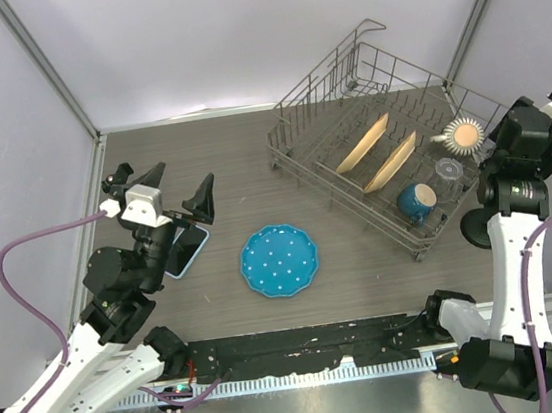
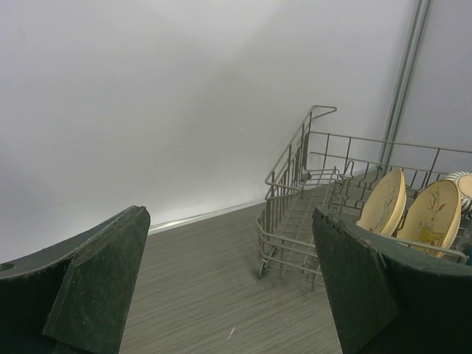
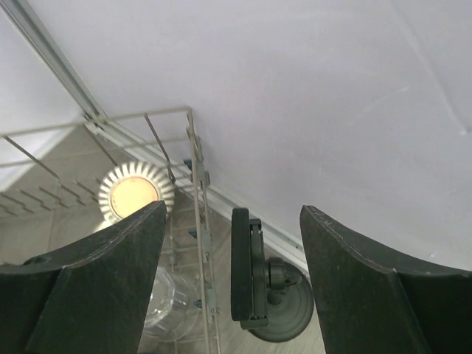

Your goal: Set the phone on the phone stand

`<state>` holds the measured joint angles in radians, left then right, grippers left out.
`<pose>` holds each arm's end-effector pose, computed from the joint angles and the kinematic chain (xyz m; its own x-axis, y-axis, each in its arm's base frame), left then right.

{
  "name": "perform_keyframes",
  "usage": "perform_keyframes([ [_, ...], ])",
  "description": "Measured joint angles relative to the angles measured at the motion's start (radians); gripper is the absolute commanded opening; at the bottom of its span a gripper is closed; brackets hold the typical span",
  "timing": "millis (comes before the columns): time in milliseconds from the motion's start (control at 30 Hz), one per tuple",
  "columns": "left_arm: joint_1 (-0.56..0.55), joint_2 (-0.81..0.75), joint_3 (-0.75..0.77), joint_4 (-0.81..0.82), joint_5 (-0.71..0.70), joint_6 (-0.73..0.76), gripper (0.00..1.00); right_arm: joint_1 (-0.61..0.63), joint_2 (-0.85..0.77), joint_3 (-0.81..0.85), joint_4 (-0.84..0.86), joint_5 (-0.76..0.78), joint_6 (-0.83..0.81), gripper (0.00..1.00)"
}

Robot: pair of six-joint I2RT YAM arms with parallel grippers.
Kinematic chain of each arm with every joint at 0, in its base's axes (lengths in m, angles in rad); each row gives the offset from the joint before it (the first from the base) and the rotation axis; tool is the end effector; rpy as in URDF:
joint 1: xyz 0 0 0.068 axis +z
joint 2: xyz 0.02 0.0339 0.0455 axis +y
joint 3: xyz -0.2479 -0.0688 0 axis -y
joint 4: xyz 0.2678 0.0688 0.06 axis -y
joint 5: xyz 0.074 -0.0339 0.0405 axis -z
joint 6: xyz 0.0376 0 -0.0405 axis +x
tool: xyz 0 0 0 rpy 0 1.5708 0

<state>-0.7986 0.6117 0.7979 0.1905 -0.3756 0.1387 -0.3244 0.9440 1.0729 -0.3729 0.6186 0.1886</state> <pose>0.1288 -0.1125 0.4045 0.3134 -0.1375 -0.9396 0.3888 0.9213 -0.0051 0.2148 -0.0952 0.3829 -0.0762 0.1868 -0.9794 0.8219 0.5679 0.0443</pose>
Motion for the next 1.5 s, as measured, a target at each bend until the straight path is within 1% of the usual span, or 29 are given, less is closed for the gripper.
perform_keyframes([
  [133,0.000,0.006,0.000,0.000,-0.006,0.000,0.98,0.021,-0.020,0.084,-0.029,-0.001,-0.003,0.79],
  [200,0.000,0.011,0.000,0.000,-0.011,0.000,0.98,0.069,-0.018,0.137,-0.045,-0.002,-0.008,0.79],
  [233,0.000,0.015,0.000,0.000,-0.014,0.001,0.98,0.125,-0.008,0.167,-0.048,0.014,-0.018,0.79],
  [267,0.000,0.019,0.000,0.000,-0.017,0.002,0.98,0.207,0.005,0.195,-0.049,0.029,-0.031,0.78],
  [367,0.000,0.033,0.000,0.000,-0.030,0.005,0.98,0.494,0.066,0.258,-0.042,0.078,-0.082,0.78],
  [433,0.000,0.046,0.000,0.000,-0.054,0.013,0.99,0.649,0.126,0.285,-0.039,0.103,-0.110,0.78],
  [500,0.000,0.064,0.000,0.000,-0.096,0.029,1.00,0.786,0.199,0.305,-0.027,0.103,-0.131,0.78],
  [567,0.000,0.100,0.008,0.000,-0.166,0.046,1.00,0.871,0.272,0.306,-0.015,0.070,-0.140,0.78],
  [600,0.001,0.127,0.016,-0.003,-0.206,0.055,1.00,0.917,0.313,0.303,-0.007,0.020,-0.138,0.78],
  [667,0.019,0.173,0.038,-0.010,-0.273,0.060,1.00,0.960,0.355,0.280,0.028,-0.075,-0.107,0.78],
  [733,0.063,0.226,0.061,-0.034,-0.319,0.045,1.00,0.976,0.367,0.238,0.076,-0.185,-0.063,0.78],
  [833,0.198,0.273,0.075,-0.087,-0.359,-0.011,1.00,0.985,0.377,0.210,0.139,-0.333,-0.007,0.78],
  [900,0.302,0.298,0.092,-0.134,-0.377,-0.081,1.00,0.991,0.383,0.209,0.182,-0.399,0.018,0.78],
  [967,0.371,0.323,0.112,-0.165,-0.392,-0.137,1.00,0.997,0.382,0.197,0.238,-0.460,0.045,0.78],
  [1033,0.417,0.356,0.143,-0.206,-0.419,-0.195,1.00,1.004,0.380,0.170,0.305,-0.530,0.072,0.77],
  [1167,0.491,0.424,0.182,-0.264,-0.488,-0.293,1.00,1.025,0.395,0.134,0.362,-0.616,0.102,0.76],
  [1300,0.619,0.478,0.196,-0.334,-0.493,-0.385,1.00,1.045,0.426,0.121,0.393,-0.669,0.119,0.76],
  [1367,0.696,0.534,0.242,-0.387,-0.460,-0.445,1.00,1.050,0.433,0.111,0.407,-0.694,0.129,0.76],
  [1433,0.786,0.613,0.306,-0.435,-0.412,-0.507,0.97,1.051,0.433,0.105,0.412,-0.712,0.132,0.76],
  [1467,0.813,0.640,0.325,-0.444,-0.393,-0.526,0.93,1.051,0.433,0.105,0.414,-0.716,0.133,0.76],
  [1500,0.846,0.673,0.343,-0.454,-0.367,-0.542,0.90,1.051,0.433,0.103,0.418,-0.719,0.133,0.76],
])
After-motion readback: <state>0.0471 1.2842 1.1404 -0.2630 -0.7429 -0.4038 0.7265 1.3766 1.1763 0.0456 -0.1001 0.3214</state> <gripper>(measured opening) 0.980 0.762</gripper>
